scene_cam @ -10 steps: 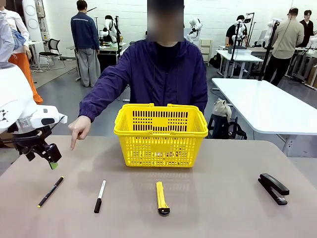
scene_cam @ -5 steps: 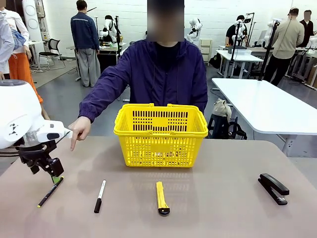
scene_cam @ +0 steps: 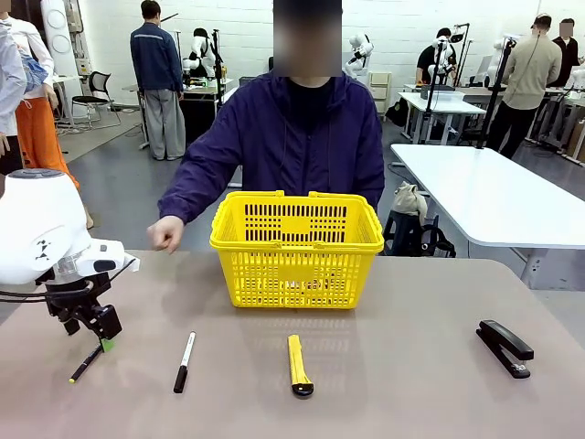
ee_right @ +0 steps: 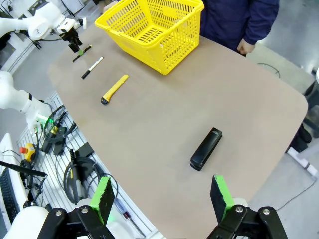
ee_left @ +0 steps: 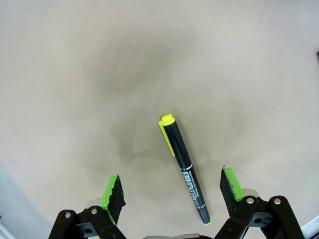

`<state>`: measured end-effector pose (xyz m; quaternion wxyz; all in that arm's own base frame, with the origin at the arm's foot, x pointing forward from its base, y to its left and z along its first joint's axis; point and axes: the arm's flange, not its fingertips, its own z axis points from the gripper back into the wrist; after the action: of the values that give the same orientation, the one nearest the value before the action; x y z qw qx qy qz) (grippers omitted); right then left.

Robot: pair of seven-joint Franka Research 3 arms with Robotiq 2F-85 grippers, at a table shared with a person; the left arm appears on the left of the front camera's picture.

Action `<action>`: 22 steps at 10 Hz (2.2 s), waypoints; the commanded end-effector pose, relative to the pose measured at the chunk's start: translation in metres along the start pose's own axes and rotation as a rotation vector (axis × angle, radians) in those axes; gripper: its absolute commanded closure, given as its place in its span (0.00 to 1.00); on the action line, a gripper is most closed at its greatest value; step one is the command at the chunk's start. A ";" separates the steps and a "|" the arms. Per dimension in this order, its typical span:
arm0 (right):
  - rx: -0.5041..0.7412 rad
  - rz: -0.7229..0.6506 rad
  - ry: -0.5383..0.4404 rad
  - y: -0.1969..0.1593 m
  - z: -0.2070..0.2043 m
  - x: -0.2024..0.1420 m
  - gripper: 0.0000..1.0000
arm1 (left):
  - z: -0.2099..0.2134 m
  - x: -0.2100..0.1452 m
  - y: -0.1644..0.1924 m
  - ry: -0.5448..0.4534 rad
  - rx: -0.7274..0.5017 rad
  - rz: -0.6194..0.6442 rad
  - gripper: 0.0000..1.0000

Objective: Place the items the person wants into the basket.
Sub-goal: Pick up the item the person points to and place it in the Market Basket.

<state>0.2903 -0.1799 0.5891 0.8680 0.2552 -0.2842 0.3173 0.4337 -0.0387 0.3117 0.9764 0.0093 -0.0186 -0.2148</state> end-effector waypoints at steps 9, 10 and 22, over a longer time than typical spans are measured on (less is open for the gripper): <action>0.017 0.014 -0.023 -0.002 0.000 0.000 0.00 | -0.009 0.000 -0.016 -0.078 0.022 -0.014 0.00; 0.017 0.014 -0.023 -0.002 0.000 0.000 0.00 | -0.008 -0.001 -0.017 -0.084 0.027 -0.016 0.00; 0.017 0.014 -0.023 -0.002 0.000 0.000 0.00 | -0.002 0.001 -0.017 -0.065 0.025 -0.004 1.00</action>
<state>0.2903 -0.1799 0.5891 0.8680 0.2551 -0.2842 0.3174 0.4300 -0.0512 0.3102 0.9728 0.0089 -0.0586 -0.2241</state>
